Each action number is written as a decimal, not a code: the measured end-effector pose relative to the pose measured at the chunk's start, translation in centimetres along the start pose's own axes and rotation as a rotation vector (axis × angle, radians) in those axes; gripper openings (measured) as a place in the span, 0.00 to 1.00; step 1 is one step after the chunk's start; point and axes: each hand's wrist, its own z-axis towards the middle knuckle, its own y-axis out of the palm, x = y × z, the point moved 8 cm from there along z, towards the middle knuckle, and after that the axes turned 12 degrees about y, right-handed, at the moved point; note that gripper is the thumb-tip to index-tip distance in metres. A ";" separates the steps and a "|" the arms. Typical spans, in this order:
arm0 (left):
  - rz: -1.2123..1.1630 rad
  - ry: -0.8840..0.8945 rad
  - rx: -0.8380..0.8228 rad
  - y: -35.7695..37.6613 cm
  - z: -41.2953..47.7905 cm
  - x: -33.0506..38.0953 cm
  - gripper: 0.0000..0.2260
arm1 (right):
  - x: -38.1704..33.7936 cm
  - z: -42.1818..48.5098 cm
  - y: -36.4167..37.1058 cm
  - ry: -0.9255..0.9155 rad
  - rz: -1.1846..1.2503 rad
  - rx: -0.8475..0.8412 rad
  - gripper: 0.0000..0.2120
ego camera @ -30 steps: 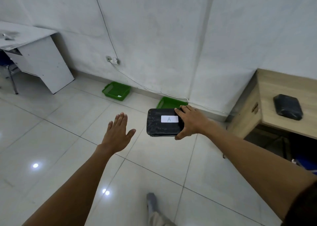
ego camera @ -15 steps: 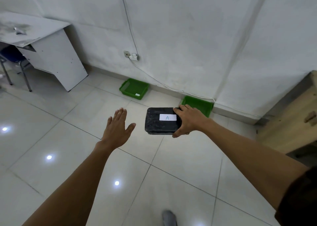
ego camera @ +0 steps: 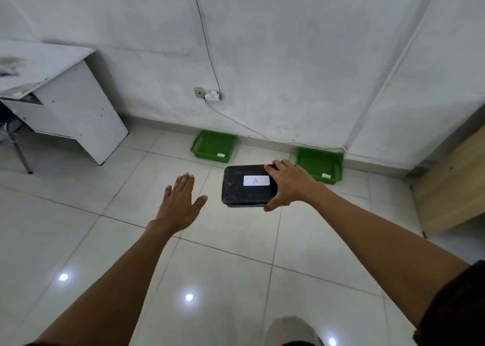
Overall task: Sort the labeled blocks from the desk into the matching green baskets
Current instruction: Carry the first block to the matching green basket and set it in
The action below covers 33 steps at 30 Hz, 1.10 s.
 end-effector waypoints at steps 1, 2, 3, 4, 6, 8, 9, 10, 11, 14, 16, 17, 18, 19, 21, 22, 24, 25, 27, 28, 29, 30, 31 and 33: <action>0.000 0.005 -0.006 -0.6 0.4 -1.7 0.31 | -1.4 0.5 -0.2 0.013 0.020 0.001 0.55; -0.001 0.007 -0.017 -1.0 0.8 -3.3 0.31 | -2.8 1.0 -0.3 0.019 0.035 0.003 0.56; 0.003 0.010 -0.031 -1.3 1.2 -4.4 0.31 | -3.9 1.4 -0.4 0.023 0.037 0.009 0.56; 0.011 0.024 -0.047 -1.5 1.8 -5.6 0.31 | -5.1 2.1 -0.5 0.032 0.031 0.014 0.56; 0.035 0.064 -0.071 -1.8 3.3 -7.9 0.32 | -7.2 3.7 -0.7 0.049 0.018 0.019 0.55; 0.057 0.097 -0.079 -2.3 5.2 -10.3 0.32 | -9.0 5.7 -0.9 0.052 0.023 0.022 0.55; 0.057 0.109 -0.079 -2.5 6.3 -11.7 0.32 | -9.9 7.1 -1.0 0.055 0.023 0.021 0.55; 0.057 0.116 -0.077 -2.8 7.5 -13.0 0.32 | -10.8 8.5 -1.1 0.061 0.022 0.020 0.56; 0.056 0.118 -0.075 -3.2 8.7 -14.4 0.33 | -11.6 10.0 -1.1 0.068 0.021 0.017 0.56; 0.041 0.107 -0.065 -4.4 11.8 -18.6 0.32 | -14.0 14.8 -1.3 0.077 0.033 0.010 0.55; 0.018 0.074 -0.100 -5.0 13.2 -21.6 0.32 | -15.3 18.2 -2.1 0.093 0.087 -0.011 0.55; 0.017 0.069 -0.130 -5.3 13.6 -23.1 0.32 | -16.1 19.7 -2.5 0.102 0.109 -0.027 0.55; 0.034 0.079 -0.150 -5.4 13.9 -24.3 0.33 | -16.8 20.9 -2.6 0.108 0.117 -0.036 0.55; 0.054 0.092 -0.168 -5.9 14.8 -25.6 0.33 | -17.6 22.4 -3.0 0.117 0.107 -0.045 0.55; 0.059 0.067 -0.159 -7.0 17.2 -28.3 0.32 | -18.8 25.5 -3.8 0.125 0.111 -0.045 0.55; 0.046 0.045 -0.148 -7.5 18.4 -29.6 0.32 | -19.4 26.9 -4.2 0.124 0.110 -0.040 0.55; 0.028 0.049 -0.166 -7.7 20.5 -31.1 0.33 | -20.6 29.0 -4.6 0.130 0.103 -0.053 0.55; 0.027 0.068 -0.188 -7.5 21.5 -31.8 0.33 | -21.2 30.2 -4.6 0.137 0.098 -0.062 0.55; 0.028 0.102 -0.232 -6.8 23.9 -33.3 0.33 | -22.0 32.7 -4.7 0.161 0.098 -0.074 0.56; 0.029 0.110 -0.249 -6.5 25.0 -34.1 0.33 | -22.4 33.7 -4.8 0.169 0.106 -0.078 0.56; 0.023 0.122 -0.265 -6.3 26.4 -35.0 0.33 | -22.8 35.0 -4.8 0.184 0.117 -0.086 0.55; 0.017 0.135 -0.278 -6.1 27.7 -35.9 0.33 | -23.1 36.2 -4.8 0.201 0.126 -0.092 0.55; 0.007 0.148 -0.285 -6.0 29.3 -36.9 0.33 | -23.5 37.4 -4.9 0.220 0.130 -0.097 0.55; -0.006 0.171 -0.314 -6.0 32.2 -38.4 0.33 | -24.0 39.5 -5.1 0.252 0.131 -0.119 0.54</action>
